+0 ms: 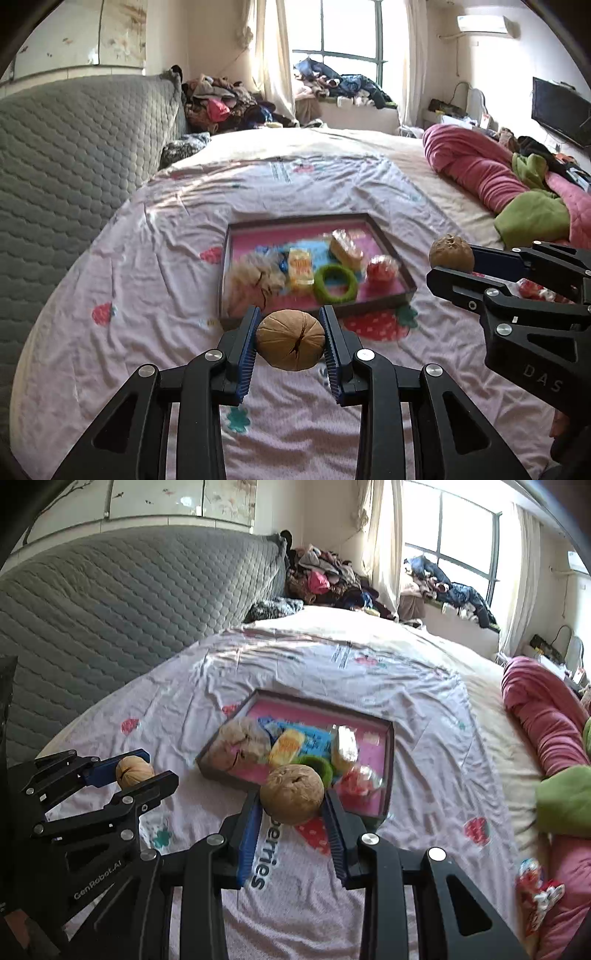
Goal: Organize objects
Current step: 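Carry the walnut with the left tool while the right tool carries its walnut to the tray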
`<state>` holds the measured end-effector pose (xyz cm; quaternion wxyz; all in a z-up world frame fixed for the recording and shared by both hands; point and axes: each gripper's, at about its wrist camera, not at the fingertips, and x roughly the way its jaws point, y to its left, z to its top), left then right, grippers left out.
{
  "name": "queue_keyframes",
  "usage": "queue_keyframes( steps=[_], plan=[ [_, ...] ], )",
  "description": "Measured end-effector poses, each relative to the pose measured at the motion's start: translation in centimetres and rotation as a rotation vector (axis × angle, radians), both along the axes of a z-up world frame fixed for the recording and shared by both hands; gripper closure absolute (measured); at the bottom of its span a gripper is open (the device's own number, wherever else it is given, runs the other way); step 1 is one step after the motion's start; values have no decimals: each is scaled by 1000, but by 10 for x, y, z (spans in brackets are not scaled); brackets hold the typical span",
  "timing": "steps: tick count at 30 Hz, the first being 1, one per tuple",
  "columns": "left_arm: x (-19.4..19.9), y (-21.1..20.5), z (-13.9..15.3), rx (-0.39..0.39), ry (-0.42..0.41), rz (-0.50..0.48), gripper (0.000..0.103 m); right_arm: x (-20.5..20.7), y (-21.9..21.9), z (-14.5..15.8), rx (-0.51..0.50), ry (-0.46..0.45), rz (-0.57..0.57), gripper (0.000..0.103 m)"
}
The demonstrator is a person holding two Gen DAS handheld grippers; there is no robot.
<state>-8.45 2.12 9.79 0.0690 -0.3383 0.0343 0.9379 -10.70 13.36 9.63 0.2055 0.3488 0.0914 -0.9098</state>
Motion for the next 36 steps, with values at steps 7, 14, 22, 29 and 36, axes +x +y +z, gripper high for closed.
queue_keyframes(
  steps=[7, 14, 22, 29, 36],
  plan=[
    [-22, -2, 23, 7, 31, -6, 70, -12, 1, 29, -12, 52, -4, 69],
    [-56, -1, 37, 5, 50, -12, 70, -33, -3, 39, -15, 78, -8, 69],
    [-106, -2, 29, -10, 37, -6, 70, -71, -12, 31, -21, 74, -5, 69],
    [-146, -4, -10, -16, -5, 3, 70, -102, -22, -2, -10, 43, 2, 69],
    [-172, -5, -52, -14, -50, 1, 70, -126, -30, -47, 0, -18, 13, 69]
  ],
)
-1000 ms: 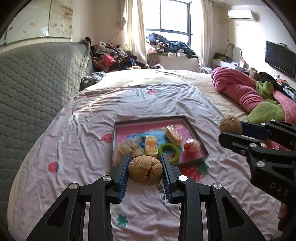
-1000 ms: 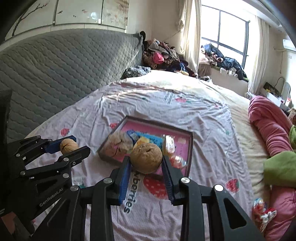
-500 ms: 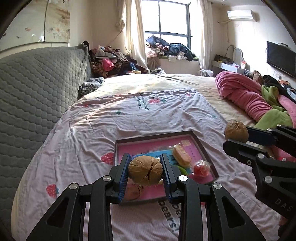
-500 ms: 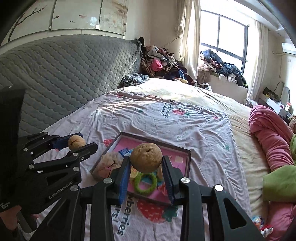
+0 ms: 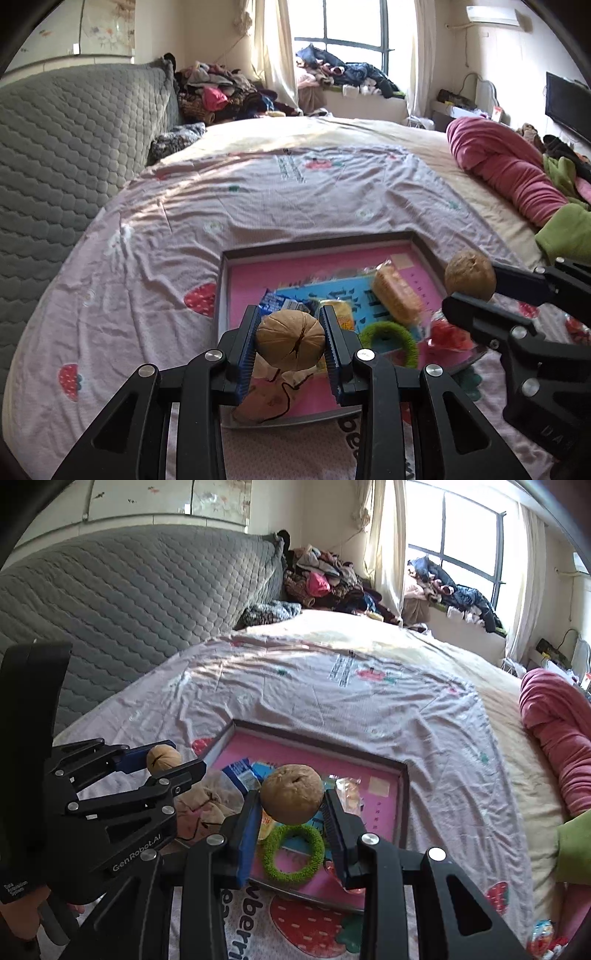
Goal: Organize objects
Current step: 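Carry the walnut with the left tool while the right tool carries its walnut to the tray, then open the left tool by the mesh pouch while the right tool drops its walnut in the ring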
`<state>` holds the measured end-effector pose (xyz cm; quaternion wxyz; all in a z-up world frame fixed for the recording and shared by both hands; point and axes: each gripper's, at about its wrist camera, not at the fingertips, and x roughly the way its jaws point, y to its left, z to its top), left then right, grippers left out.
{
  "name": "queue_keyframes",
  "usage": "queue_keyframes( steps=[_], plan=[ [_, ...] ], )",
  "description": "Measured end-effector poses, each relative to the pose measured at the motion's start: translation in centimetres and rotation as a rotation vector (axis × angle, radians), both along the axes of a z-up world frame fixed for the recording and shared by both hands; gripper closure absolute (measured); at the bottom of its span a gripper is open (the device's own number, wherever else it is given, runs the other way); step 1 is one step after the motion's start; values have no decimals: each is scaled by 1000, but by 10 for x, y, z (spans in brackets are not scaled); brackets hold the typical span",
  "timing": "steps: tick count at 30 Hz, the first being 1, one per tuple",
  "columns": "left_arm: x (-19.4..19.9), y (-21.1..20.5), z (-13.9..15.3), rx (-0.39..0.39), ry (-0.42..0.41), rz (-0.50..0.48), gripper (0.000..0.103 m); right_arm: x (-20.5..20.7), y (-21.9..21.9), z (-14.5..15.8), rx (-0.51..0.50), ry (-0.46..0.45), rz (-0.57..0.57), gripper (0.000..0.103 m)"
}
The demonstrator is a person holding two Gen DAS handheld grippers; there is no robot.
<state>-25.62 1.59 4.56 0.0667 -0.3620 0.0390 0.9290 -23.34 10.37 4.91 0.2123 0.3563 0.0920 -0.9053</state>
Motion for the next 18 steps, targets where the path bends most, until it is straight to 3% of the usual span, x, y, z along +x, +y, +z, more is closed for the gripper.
queue_keyframes(
  steps=[8, 18],
  plan=[
    [-19, -1, -41, 0, -29, 4, 70, -17, -8, -43, 25, -51, 4, 69],
    [-25, -3, -70, -7, -48, 14, 70, -31, -12, -79, 32, -101, -1, 69]
  ],
)
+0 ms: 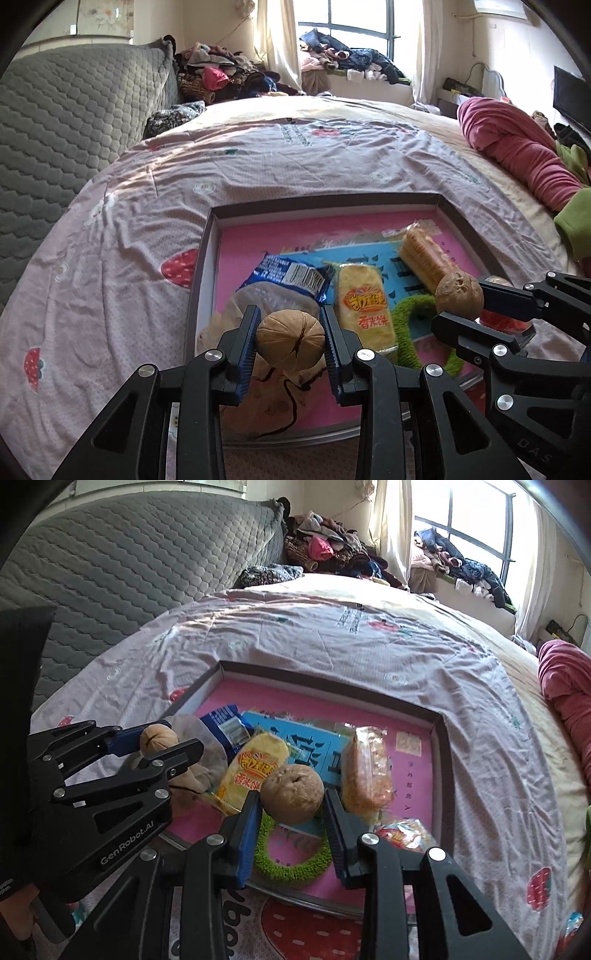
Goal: Organize objects
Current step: 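Open the left tool by the mesh pouch while the right tool drops its walnut in the ring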
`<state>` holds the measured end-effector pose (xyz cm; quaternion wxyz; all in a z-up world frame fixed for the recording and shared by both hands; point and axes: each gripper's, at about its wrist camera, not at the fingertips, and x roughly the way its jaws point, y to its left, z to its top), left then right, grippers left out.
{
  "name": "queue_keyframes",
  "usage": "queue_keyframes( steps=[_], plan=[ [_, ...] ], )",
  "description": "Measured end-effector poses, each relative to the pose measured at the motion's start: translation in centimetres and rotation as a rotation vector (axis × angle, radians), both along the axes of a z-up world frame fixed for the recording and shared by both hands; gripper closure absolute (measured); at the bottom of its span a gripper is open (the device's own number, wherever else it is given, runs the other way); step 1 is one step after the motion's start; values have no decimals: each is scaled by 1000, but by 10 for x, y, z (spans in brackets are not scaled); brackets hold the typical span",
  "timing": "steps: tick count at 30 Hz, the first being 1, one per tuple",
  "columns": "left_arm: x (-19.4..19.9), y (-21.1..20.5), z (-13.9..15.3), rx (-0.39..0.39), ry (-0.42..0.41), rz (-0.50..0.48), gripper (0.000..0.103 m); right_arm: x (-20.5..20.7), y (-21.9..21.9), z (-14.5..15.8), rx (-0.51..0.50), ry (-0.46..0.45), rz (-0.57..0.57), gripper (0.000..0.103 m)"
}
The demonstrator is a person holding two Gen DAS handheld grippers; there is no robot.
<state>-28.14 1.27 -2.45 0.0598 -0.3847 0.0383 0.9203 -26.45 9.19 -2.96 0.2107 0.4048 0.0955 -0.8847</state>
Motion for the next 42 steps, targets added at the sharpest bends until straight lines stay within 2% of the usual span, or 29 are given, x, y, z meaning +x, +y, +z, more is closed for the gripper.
queue_keyframes(
  steps=[18, 42],
  plan=[
    [-2, -2, -23, 3, -11, -2, 70, -11, -1, -31, -4, -37, -12, 69],
    [-6, -1, -32, 1, -28, -4, 70, -14, 1, -39, -31, -60, -31, 69]
  ],
)
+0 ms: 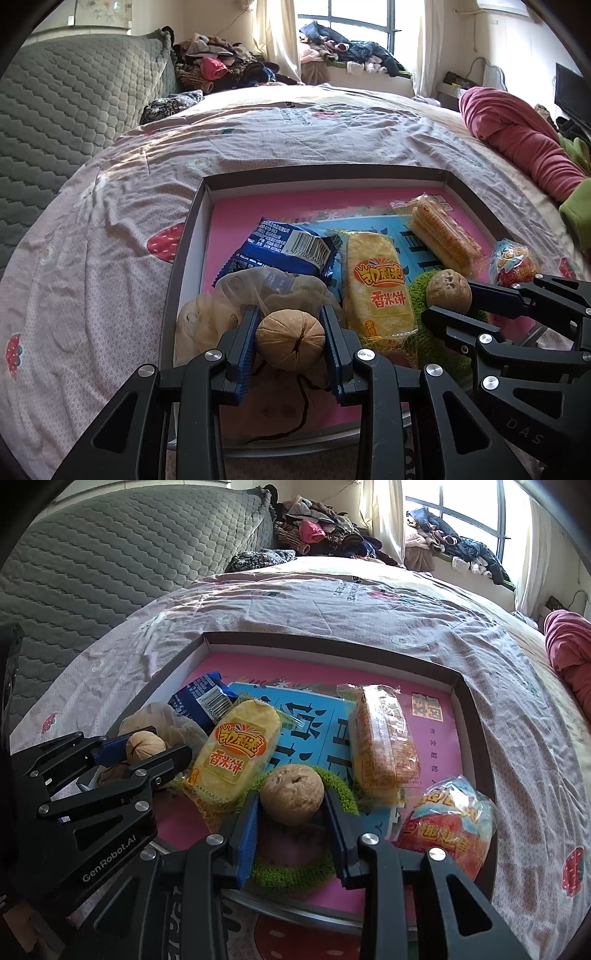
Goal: Organize objects
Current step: 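Open the left tool by the mesh pouch while the right tool drops its walnut in the ring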
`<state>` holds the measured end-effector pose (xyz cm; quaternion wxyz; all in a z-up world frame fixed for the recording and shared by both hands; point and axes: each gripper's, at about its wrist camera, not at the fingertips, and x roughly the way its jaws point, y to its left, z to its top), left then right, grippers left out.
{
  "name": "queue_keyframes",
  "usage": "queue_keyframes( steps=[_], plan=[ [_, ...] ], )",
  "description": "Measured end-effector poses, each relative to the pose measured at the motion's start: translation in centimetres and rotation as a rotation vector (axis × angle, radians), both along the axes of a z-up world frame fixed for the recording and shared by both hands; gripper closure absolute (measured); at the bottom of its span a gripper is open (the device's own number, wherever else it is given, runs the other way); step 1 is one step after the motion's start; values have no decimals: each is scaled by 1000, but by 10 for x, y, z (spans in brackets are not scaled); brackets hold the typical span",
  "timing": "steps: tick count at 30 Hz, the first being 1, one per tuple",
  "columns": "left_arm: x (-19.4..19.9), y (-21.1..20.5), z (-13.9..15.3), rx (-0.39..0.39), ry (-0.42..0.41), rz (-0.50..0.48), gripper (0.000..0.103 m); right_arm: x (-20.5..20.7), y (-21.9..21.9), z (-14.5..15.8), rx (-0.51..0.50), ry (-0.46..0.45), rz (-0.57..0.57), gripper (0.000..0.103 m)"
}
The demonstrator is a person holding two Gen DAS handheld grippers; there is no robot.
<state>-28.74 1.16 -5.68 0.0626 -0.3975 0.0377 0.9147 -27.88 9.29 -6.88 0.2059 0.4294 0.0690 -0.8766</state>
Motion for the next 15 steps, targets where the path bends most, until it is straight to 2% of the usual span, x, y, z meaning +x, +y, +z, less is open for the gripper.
queue_keyframes(
  steps=[15],
  plan=[
    [3, -1, -1, 7, -35, -11, 69, 1, 4, 0, -10, -18, -20, 68]
  ],
)
